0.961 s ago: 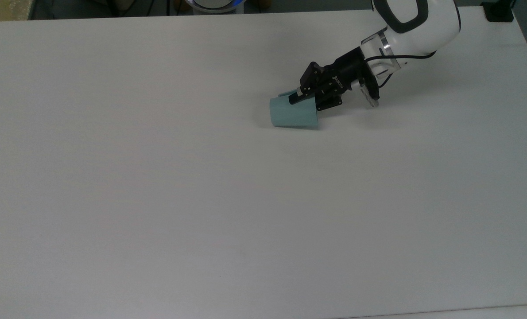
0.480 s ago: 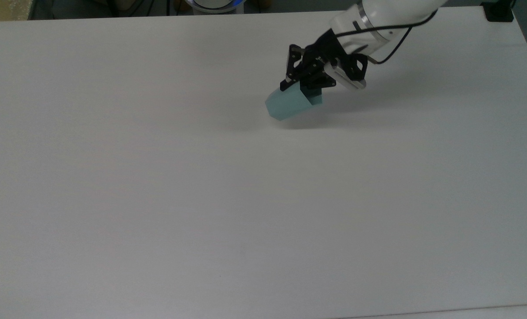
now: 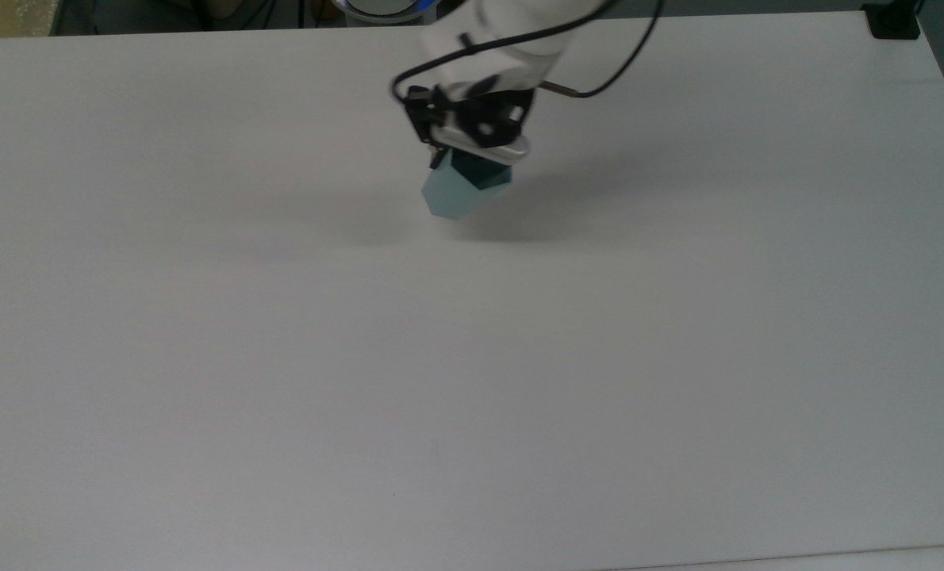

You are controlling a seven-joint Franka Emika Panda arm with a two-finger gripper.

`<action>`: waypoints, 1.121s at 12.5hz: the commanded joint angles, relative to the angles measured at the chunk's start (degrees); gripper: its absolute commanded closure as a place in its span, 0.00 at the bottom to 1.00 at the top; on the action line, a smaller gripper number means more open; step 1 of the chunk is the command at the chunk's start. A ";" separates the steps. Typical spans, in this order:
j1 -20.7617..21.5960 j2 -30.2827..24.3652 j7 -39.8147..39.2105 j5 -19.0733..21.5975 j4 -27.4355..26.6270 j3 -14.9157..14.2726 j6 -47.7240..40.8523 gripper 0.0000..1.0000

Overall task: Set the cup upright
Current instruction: 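Lift the cup and rotate it so the rim faces down toward the table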

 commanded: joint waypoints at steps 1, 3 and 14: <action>-8.07 -7.82 -12.17 9.60 -10.48 0.07 8.14 1.00; -12.29 -9.40 -17.64 13.04 -13.31 0.07 11.15 1.00; -19.61 -3.52 -22.85 15.78 -14.55 0.07 17.48 1.00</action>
